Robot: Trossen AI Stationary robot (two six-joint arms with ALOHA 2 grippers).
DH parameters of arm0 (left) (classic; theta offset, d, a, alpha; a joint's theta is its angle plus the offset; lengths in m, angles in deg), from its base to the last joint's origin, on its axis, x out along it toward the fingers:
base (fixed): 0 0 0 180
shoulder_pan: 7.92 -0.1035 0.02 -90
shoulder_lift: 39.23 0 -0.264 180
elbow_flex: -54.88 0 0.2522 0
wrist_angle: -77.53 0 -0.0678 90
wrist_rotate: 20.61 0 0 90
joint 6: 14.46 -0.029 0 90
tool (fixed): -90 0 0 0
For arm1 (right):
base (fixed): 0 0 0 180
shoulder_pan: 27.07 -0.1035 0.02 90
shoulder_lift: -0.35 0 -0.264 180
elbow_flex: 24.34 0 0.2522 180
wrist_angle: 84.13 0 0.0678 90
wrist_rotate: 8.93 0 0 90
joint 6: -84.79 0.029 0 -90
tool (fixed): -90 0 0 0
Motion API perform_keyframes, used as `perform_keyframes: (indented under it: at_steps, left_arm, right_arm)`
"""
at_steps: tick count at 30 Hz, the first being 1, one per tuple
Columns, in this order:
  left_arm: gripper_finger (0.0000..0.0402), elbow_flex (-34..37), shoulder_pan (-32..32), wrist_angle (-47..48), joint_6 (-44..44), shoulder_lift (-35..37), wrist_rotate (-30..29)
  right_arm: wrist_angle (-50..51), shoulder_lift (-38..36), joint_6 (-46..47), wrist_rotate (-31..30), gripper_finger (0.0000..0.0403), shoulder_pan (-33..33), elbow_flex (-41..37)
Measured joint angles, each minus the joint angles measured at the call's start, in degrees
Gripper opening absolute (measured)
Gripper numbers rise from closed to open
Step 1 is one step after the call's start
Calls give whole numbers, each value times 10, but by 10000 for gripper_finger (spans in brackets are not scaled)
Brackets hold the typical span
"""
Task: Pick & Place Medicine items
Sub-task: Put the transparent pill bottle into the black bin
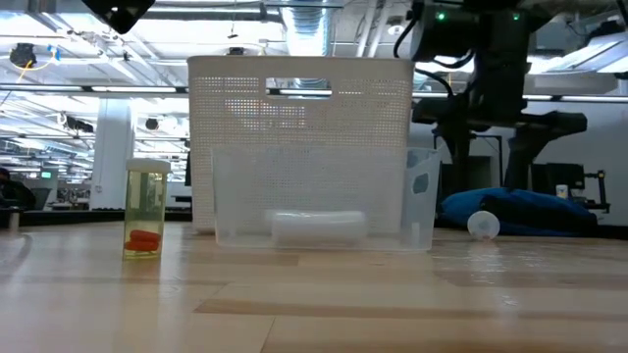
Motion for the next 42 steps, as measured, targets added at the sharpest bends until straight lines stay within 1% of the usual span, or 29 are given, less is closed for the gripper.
perform_keyframes:
  at_steps: [6, 9, 11, 14, 16, 18, 21, 23, 24, 29, 31, 36, 42]
  left_arm:
    - [167, 0, 1, 15, 0, 12, -1]
    - [167, 0, 1, 17, 0, 18, -1]
    - [167, 0, 0, 25, 1, 22, -1]
    - [167, 0, 0, 29, 2, 22, -1]
    - [167, 0, 0, 29, 2, 22, -1]
    - [167, 0, -3, 29, 1, 22, -1]
    - [167, 0, -8, 29, 3, 22, -1]
    - [167, 0, -10, 26, 4, 21, -1]
    - [167, 0, -10, 23, 4, 22, -1]
    - [167, 0, -10, 22, 13, 21, -1]
    - [167, 0, -10, 22, 18, 21, -1]
    - [167, 0, -10, 16, 28, 21, 2]
    - [167, 0, -10, 12, 28, 21, 3]
  right_arm:
    - [5, 6, 14, -47, 263, -2, 0]
    - [43, 1, 12, -54, 263, -5, -8]
    - [42, -18, 13, -65, 263, -15, -3]
    - [73, -57, 19, -80, 263, -41, -5]
    - [75, -85, 42, -93, 263, -60, -4]
    - [98, -107, 72, -102, 263, -75, -2]
    - [132, -110, 132, -101, 263, -85, -15]
    - [110, -110, 178, -90, 263, -82, -37]
    - [81, -110, 199, -89, 263, -80, -52]
    - [-122, -108, 309, -79, 263, -61, -147]
    - [-170, -108, 330, -79, 263, -56, -175]
    - [-175, -127, 338, -98, 263, -44, -198]
    - [-190, -130, 283, -88, 263, -4, -198]
